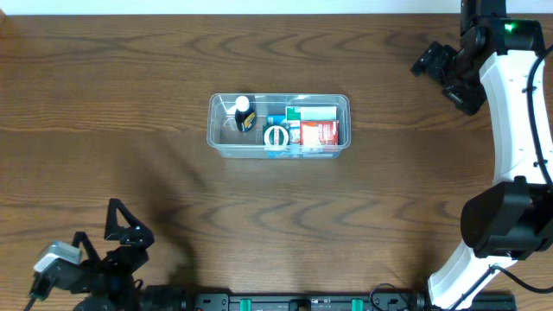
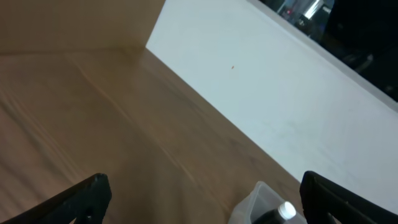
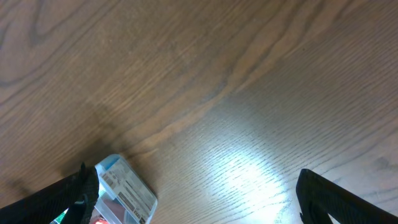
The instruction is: Pack container
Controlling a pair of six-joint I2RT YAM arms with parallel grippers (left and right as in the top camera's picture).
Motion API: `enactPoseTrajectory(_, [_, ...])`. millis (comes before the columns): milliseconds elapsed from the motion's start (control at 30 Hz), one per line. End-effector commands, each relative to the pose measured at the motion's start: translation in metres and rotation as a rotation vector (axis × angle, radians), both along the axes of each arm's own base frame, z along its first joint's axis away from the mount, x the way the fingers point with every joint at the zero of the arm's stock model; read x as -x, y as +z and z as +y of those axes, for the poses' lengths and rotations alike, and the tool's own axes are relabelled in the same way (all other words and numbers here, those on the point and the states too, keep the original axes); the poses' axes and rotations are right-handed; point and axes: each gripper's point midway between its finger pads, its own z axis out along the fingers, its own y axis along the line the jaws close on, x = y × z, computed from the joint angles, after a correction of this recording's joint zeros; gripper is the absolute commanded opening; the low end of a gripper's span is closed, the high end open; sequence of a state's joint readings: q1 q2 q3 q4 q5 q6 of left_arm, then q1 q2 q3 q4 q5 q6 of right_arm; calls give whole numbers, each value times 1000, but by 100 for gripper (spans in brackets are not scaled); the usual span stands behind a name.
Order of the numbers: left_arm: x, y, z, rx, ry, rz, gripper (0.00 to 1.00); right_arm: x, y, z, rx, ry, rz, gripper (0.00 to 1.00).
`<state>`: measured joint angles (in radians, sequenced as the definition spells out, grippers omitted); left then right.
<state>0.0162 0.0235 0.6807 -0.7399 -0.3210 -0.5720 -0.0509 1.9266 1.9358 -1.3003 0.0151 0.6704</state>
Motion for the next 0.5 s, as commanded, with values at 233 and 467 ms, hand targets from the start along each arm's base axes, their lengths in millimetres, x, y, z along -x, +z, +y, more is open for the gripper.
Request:
enactPoseTrajectory(233, [-22, -51, -6, 6, -34, 99, 98, 0, 7, -1, 1, -15, -18, 99])
enactPoseTrajectory(467, [-40, -109, -8, -4, -45, 219, 98, 0, 7, -1, 1, -15, -18, 99])
